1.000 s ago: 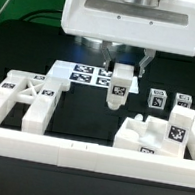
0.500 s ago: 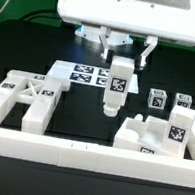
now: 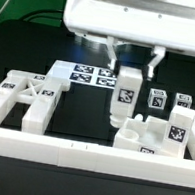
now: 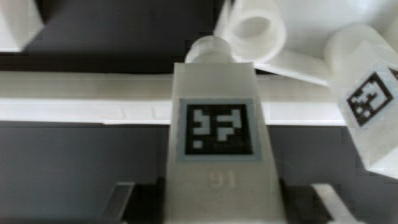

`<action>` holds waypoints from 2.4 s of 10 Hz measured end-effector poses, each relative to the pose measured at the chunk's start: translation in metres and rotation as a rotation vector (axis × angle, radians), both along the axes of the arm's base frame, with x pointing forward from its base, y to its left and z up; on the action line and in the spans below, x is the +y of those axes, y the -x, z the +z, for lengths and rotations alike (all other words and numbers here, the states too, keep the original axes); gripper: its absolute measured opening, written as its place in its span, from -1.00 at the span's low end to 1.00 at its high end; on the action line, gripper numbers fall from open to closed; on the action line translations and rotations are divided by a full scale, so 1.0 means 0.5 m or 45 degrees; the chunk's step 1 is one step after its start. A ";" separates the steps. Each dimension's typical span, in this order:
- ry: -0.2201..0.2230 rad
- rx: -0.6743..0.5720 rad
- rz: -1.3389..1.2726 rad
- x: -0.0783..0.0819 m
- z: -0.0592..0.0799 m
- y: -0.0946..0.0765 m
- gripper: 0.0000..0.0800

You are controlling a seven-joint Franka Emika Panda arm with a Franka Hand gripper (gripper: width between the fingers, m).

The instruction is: Assemble chair

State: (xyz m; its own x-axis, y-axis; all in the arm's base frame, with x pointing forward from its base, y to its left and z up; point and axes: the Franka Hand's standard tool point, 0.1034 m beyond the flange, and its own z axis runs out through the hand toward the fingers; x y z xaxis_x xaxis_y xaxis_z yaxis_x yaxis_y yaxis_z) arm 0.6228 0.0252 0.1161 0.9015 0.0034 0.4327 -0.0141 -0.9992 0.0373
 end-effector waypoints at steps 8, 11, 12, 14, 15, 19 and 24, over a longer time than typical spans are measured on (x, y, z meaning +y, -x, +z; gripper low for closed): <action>0.012 0.012 0.028 0.020 -0.027 0.017 -0.29; 0.017 0.027 0.028 0.018 -0.042 0.022 -0.29; 0.019 0.028 0.030 0.019 -0.047 0.024 -0.29; 0.024 0.008 0.036 0.023 -0.050 0.022 -0.29; 0.026 0.001 0.036 0.022 -0.052 0.024 -0.29; 0.026 0.002 0.036 0.022 -0.052 0.023 0.11; 0.015 0.054 0.034 -0.022 -0.008 0.013 0.62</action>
Offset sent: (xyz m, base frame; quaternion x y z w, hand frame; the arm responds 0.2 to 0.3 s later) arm -0.0146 0.0056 -0.0099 -0.0160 0.0105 0.0005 0.9998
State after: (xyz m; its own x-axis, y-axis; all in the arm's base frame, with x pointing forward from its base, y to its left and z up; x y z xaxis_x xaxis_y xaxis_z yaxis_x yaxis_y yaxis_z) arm 0.6161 0.0143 0.1119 0.9185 0.0329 0.3940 0.0147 -0.9987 0.0490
